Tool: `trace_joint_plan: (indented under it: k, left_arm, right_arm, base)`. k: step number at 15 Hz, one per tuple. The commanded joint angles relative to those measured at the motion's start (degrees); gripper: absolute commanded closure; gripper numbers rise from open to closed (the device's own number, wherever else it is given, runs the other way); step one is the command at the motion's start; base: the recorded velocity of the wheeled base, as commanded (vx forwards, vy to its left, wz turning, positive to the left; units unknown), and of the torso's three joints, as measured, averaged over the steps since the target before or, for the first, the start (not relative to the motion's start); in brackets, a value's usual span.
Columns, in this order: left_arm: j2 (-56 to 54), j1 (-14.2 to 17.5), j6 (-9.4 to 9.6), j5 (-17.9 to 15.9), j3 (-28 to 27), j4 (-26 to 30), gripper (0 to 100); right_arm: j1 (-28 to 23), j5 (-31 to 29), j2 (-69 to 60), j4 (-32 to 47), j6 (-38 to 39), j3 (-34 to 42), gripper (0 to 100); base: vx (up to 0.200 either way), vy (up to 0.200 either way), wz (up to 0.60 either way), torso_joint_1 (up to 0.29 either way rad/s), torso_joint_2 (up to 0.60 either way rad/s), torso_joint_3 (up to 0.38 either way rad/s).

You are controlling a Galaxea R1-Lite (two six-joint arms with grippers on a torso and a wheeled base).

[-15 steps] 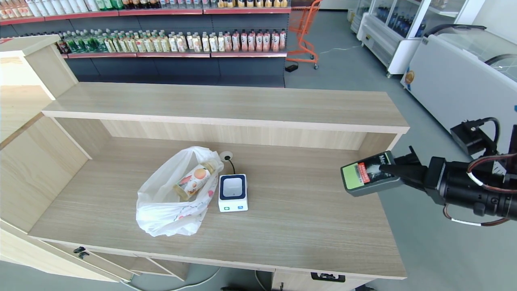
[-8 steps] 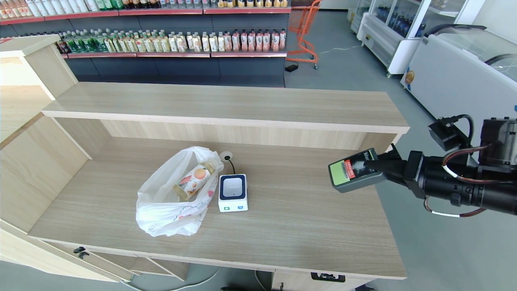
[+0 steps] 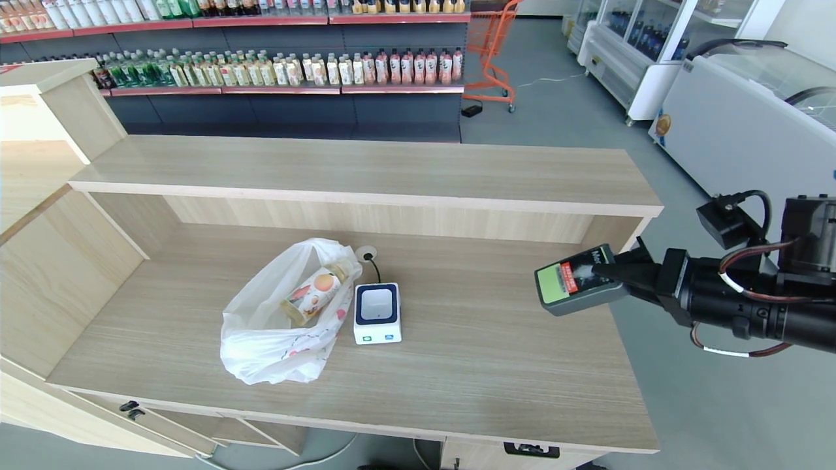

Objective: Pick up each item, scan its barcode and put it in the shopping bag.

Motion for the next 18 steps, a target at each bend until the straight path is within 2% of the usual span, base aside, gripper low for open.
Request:
trace_joint_plan:
  k: [1, 13, 18]
  left_arm:
    - [0.0, 0.0, -0.07, 0.0, 0.0, 0.0, 0]
    - [0.0, 0.0, -0.07, 0.0, 0.0, 0.0, 0]
    - [0.0, 0.0, 0.02, 0.0, 0.0, 0.0, 0]
  right_arm:
    - [0.0, 0.1, -0.4, 0.0, 0.0, 0.2, 100]
    - [0.7, 0.0, -0.6, 0.0, 0.0, 0.2, 100]
    - [0.8, 0.0, -0.6, 0.0, -0.1, 0.8, 100]
  base:
    - [0.000, 0.200, 0.00, -0.002, 0.00, 0.002]
    - [0.000, 0.200, 0.00, 0.000, 0.00, 0.001]
    - [0.000, 0.000, 0.00, 0.000, 0.00, 0.000]
